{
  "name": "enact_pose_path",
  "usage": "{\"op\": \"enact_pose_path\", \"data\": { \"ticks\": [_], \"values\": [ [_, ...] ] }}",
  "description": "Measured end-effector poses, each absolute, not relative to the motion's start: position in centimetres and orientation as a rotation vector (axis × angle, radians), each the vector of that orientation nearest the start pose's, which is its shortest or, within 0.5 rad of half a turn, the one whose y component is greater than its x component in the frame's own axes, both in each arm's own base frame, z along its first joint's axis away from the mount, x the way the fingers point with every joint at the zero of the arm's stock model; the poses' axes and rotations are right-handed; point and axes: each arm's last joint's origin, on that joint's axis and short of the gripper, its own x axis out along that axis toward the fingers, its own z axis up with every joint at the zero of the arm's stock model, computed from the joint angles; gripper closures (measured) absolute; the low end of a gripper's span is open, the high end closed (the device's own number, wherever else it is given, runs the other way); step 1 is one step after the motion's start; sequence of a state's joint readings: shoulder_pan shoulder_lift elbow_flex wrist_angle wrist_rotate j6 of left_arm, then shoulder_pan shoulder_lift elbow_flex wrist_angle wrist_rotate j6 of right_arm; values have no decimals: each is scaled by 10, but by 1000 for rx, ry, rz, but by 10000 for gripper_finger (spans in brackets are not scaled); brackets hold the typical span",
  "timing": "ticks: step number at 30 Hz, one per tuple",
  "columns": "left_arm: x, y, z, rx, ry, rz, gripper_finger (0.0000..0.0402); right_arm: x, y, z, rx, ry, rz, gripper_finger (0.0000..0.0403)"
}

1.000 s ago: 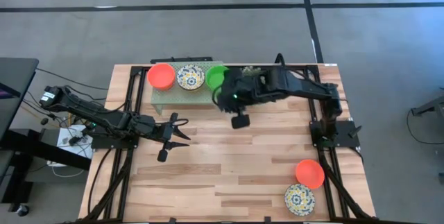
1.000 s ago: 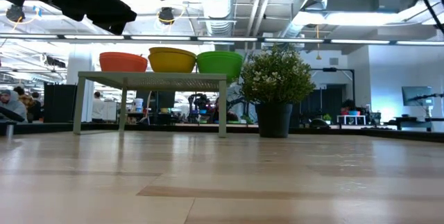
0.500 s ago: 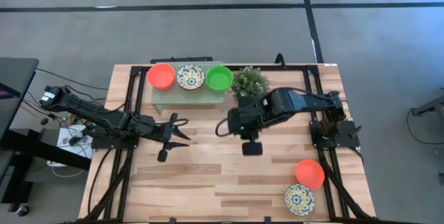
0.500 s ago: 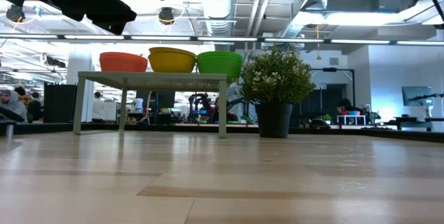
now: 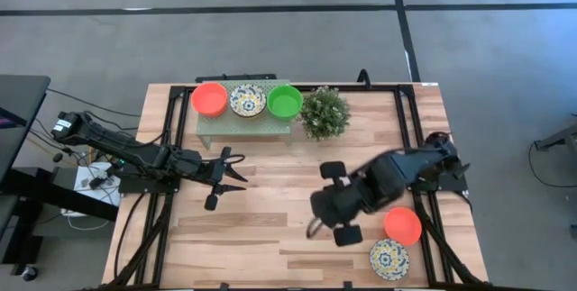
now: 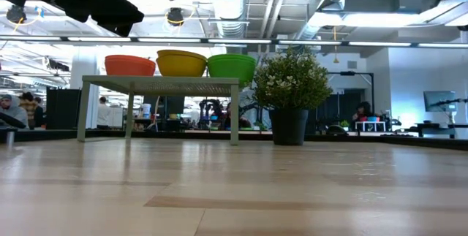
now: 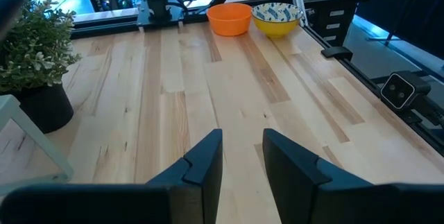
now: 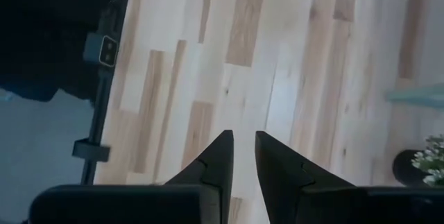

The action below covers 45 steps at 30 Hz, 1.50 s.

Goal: Pick & Place Mini bowls
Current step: Stack the white pattern bowl on top of the stacked white pattern bowl on the shelf

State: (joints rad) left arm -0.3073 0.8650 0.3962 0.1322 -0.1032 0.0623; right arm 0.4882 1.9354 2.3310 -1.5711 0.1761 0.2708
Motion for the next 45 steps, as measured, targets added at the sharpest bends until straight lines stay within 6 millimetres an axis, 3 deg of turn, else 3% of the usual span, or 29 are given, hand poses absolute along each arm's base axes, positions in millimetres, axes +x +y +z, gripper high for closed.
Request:
{"op": "enact_pose_path", "data": {
  "ticks": [11, 15, 19, 23, 30, 36, 39, 45],
  "values": [
    [178, -53, 215, 130, 324, -212, 295, 281, 216, 411, -164, 1034, 7, 348],
    [178, -53, 216, 129, 320, -212, 295, 269, 229, 394, -183, 1036, -84, 348],
    [178, -53, 216, 137, 313, -214, 295, 254, 229, 368, -108, 1098, -203, 348],
    [178, -53, 217, 140, 307, -214, 295, 237, 223, 343, 22, 1145, -279, 348],
    [179, -54, 218, 139, 296, -214, 295, 203, 217, 308, 372, 1076, -214, 348],
    [179, -54, 219, 138, 289, -214, 295, 169, 205, 274, 701, 1095, -369, 348],
    [179, -54, 219, 138, 289, -214, 295, 161, 206, 261, 835, 1119, -456, 348],
    [179, -54, 219, 138, 289, -214, 295, 162, 223, 243, 1021, 1378, -539, 348]
  ]
}}
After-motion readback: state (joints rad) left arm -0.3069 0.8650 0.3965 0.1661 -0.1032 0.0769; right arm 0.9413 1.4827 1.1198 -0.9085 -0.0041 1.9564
